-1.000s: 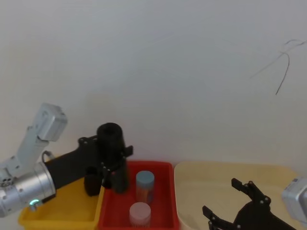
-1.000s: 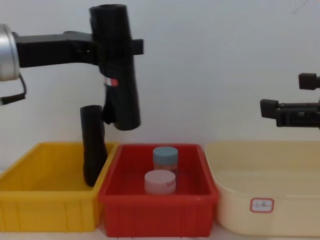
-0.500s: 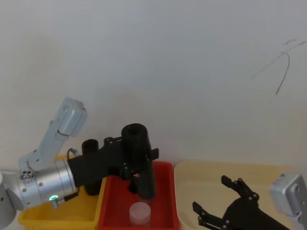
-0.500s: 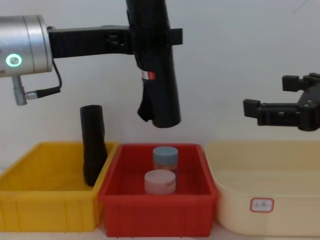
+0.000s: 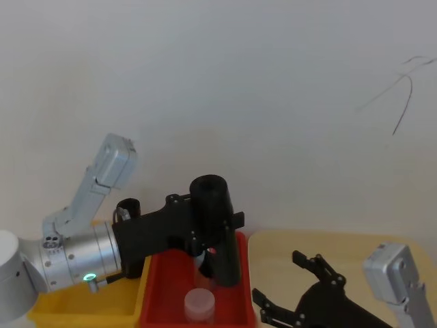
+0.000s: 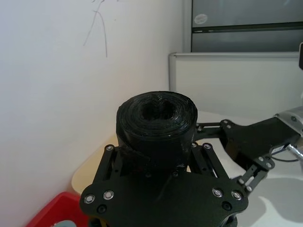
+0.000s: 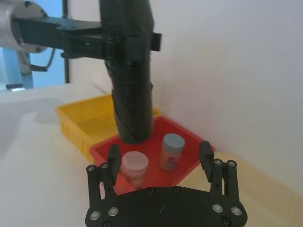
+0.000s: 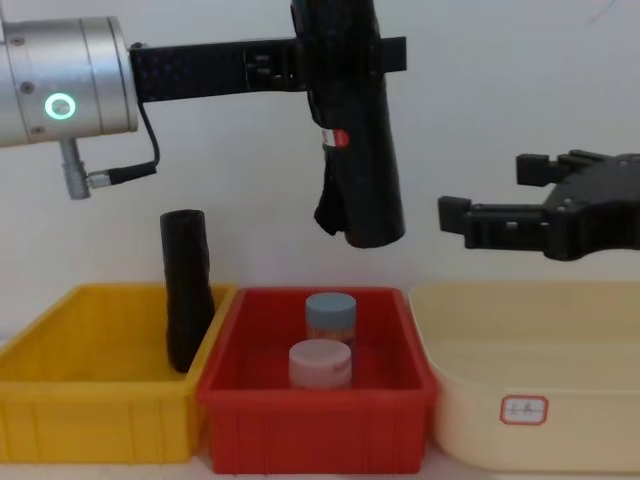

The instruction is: Pick up the garbage bag with the one hand and transfer it to the other hand.

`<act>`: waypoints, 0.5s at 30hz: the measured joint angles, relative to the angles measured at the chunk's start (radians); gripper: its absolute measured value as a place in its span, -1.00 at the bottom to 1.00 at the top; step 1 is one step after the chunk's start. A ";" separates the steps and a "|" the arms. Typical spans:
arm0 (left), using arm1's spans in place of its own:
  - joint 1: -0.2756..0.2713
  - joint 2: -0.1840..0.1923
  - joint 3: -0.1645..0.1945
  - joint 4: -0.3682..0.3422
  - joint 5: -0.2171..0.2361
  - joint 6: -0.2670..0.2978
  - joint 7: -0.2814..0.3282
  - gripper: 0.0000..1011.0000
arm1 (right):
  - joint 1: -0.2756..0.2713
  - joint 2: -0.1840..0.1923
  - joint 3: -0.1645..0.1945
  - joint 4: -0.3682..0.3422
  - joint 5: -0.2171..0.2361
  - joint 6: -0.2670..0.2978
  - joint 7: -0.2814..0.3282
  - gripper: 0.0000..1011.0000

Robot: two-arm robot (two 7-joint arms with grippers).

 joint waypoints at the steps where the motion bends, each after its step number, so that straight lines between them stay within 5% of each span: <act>1: -0.002 -0.001 0.001 0.001 -0.001 0.000 -0.002 -0.01 | 0.002 -0.001 -0.002 0.000 0.003 0.001 0.002 0.98; 15: -0.014 -0.008 0.023 0.007 -0.028 -0.001 -0.017 -0.01 | 0.038 -0.010 -0.042 -0.001 0.051 0.026 0.050 0.98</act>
